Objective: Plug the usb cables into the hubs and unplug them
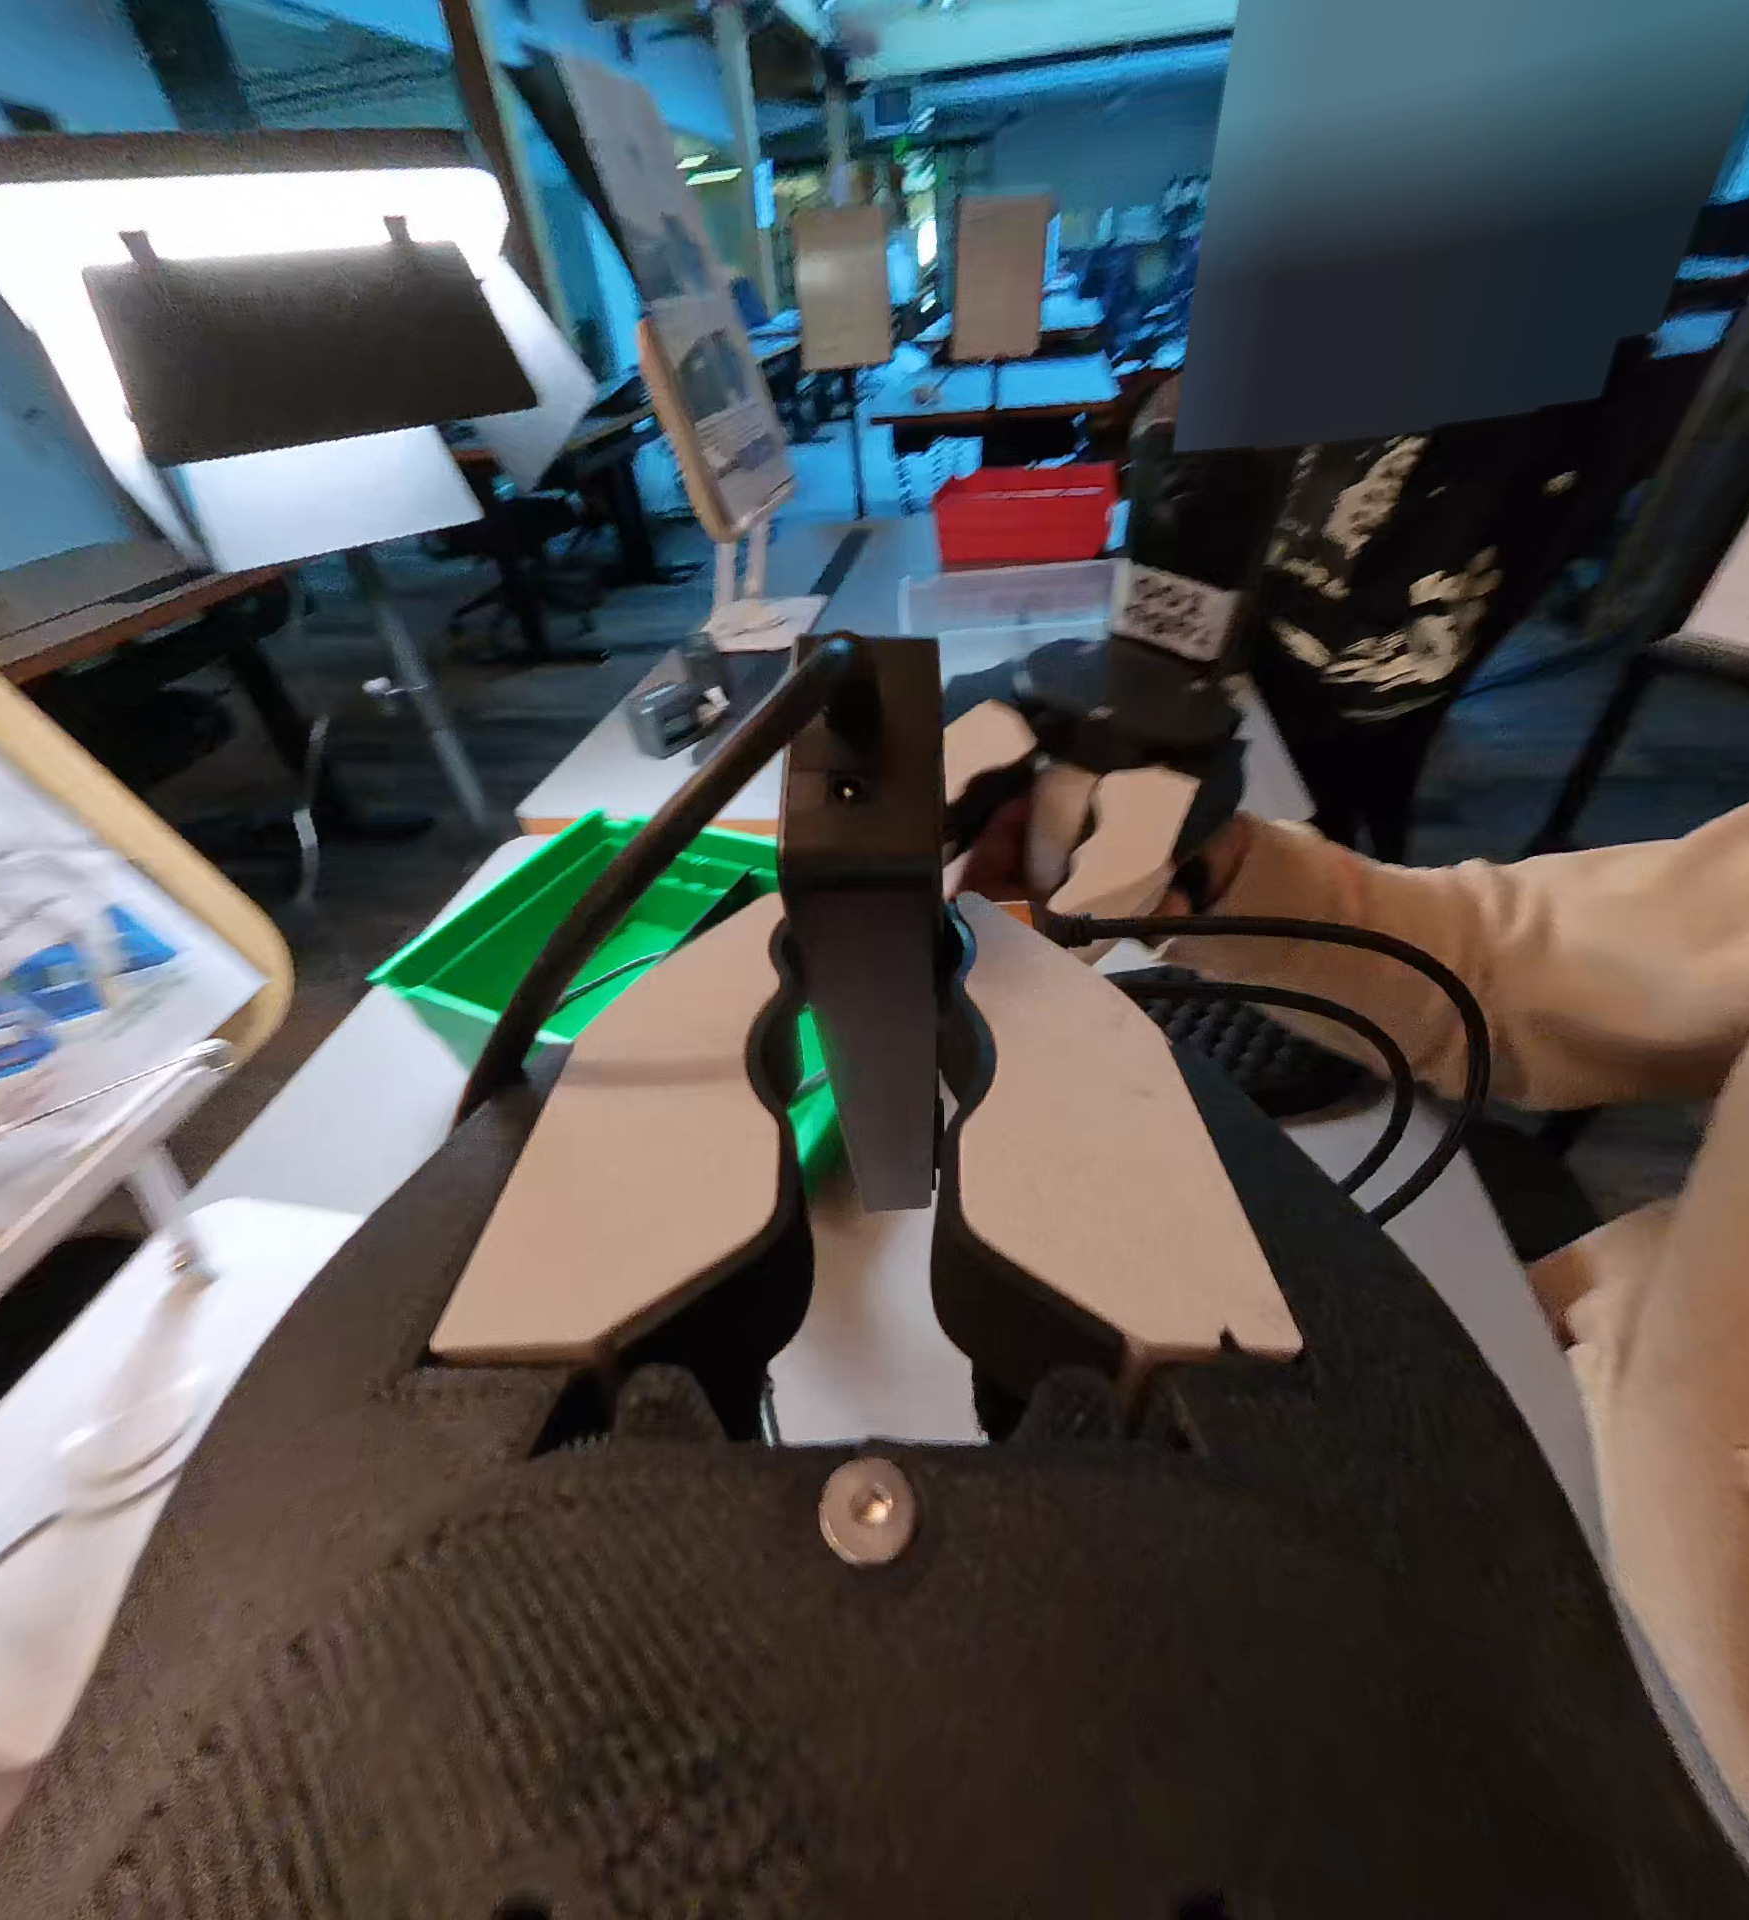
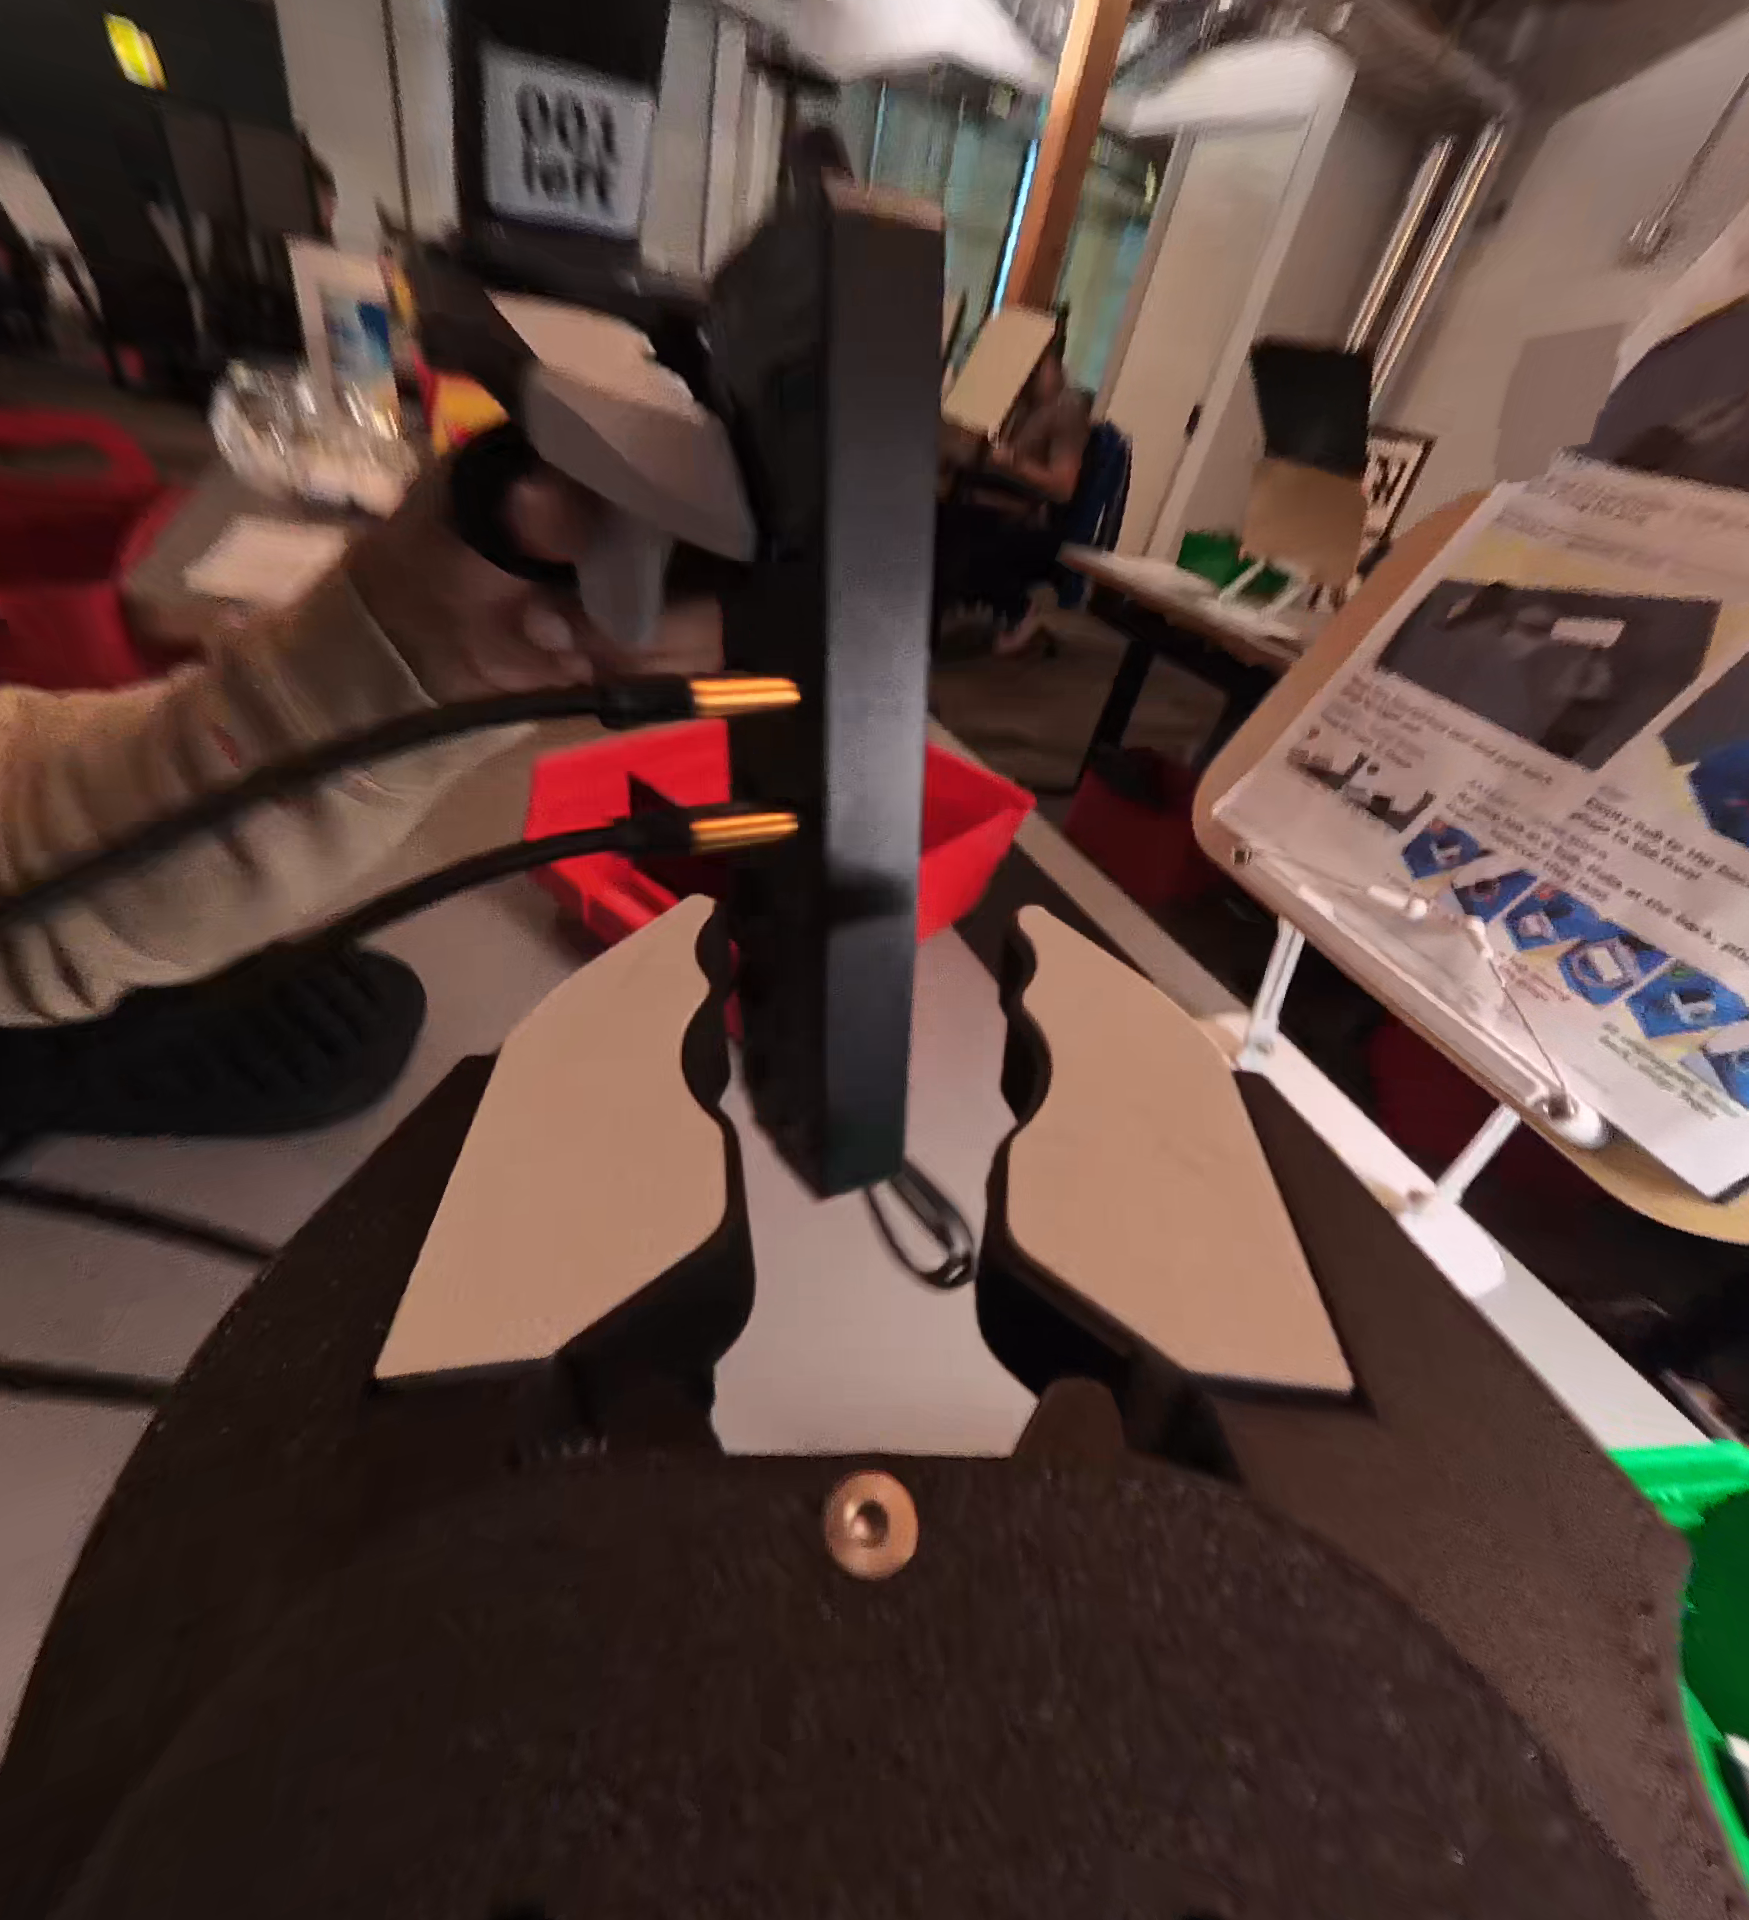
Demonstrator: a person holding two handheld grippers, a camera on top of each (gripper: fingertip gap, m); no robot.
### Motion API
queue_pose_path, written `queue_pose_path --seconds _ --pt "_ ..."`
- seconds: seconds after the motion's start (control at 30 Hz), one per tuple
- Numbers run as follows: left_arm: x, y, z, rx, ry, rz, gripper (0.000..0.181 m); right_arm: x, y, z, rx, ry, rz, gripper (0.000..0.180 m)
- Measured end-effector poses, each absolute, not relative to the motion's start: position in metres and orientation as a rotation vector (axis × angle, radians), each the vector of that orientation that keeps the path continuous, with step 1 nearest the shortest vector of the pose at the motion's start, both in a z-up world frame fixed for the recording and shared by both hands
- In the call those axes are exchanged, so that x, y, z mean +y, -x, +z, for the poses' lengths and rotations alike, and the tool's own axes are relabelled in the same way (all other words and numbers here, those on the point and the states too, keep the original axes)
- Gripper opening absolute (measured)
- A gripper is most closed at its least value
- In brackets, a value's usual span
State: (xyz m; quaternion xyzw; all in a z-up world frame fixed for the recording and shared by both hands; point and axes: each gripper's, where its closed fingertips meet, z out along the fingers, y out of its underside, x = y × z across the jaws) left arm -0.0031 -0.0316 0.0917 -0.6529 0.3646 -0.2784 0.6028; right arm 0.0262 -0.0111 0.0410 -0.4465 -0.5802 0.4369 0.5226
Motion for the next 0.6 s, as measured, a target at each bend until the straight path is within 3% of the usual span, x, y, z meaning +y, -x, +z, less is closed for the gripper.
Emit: queue_pose_path --seconds 0.07,0.17,0.4,0.5,0.6 --pt "-0.037 -0.010 0.084 0.845 1.474 -0.717 0.023 -0.013 -0.015 0.022 -1.478 1.079 0.984 0.054" --pt "-0.036 -0.013 0.073 0.828 1.455 -0.739 0.023 -0.028 -0.006 0.005 -1.575 1.049 1.044 0.034" --pt "-0.037 -0.004 0.073 0.758 1.430 -0.865 0.024 -0.042 0.004 0.005 -1.500 0.975 1.305 0.032" --pt "-0.035 -0.006 0.071 0.743 1.427 -0.849 0.024 -0.048 0.010 -0.003 -1.542 0.997 1.278 0.045" --pt "-0.036 -0.010 0.073 0.725 1.403 -0.885 0.023 -0.050 0.012 -0.004 -1.529 1.000 1.273 0.037"
